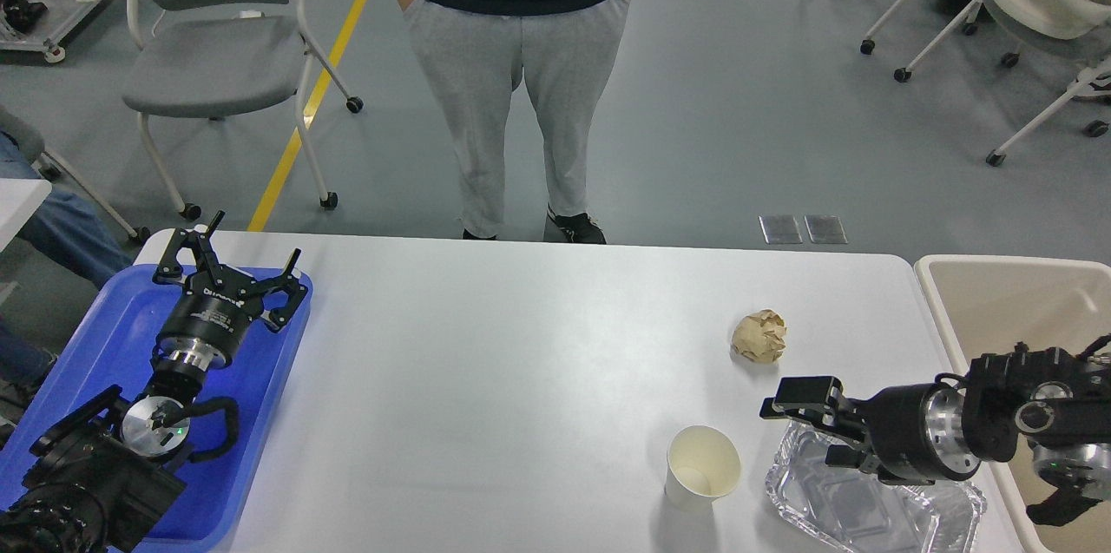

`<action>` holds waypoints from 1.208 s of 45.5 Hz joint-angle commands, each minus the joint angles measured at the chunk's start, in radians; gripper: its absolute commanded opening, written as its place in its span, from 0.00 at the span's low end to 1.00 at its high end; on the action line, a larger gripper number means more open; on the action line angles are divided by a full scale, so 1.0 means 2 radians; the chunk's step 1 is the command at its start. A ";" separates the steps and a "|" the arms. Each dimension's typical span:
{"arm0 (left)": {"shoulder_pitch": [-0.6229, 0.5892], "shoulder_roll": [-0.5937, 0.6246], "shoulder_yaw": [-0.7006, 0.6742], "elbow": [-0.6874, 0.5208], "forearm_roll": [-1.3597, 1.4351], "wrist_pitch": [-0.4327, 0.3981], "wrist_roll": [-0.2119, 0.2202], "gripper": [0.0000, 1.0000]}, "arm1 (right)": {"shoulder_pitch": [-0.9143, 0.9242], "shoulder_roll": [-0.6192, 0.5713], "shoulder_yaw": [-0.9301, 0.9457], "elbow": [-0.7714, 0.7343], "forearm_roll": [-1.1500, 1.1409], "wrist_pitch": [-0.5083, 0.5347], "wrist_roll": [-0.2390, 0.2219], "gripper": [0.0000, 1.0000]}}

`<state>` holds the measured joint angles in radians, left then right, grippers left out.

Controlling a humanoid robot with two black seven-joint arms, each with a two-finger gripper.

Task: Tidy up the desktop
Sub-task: 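Move the right gripper down toward the white paper cup, then close the right gripper around the white paper cup rim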

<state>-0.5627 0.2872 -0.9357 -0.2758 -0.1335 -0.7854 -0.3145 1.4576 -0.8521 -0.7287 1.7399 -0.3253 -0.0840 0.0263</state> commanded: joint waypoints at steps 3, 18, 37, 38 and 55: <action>0.000 0.000 0.000 0.000 0.000 0.000 0.000 1.00 | 0.042 0.059 0.003 0.003 0.063 0.020 0.004 1.00; 0.000 0.000 0.000 0.000 0.000 0.000 0.000 1.00 | 0.044 0.153 -0.015 0.003 0.085 0.011 0.005 1.00; 0.000 0.000 0.000 0.001 0.000 0.000 0.000 1.00 | 0.041 0.214 -0.042 -0.042 0.075 -0.019 0.011 1.00; 0.000 0.000 0.000 0.000 0.000 0.000 0.000 1.00 | 0.041 0.213 -0.046 -0.042 0.074 -0.019 0.011 1.00; 0.000 0.001 0.000 0.000 0.000 0.000 0.000 1.00 | 0.042 0.206 -0.070 -0.041 0.054 -0.024 0.011 1.00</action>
<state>-0.5630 0.2868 -0.9357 -0.2759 -0.1334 -0.7854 -0.3145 1.5387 -0.4380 -0.8444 1.6609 -0.2018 -0.1241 0.0470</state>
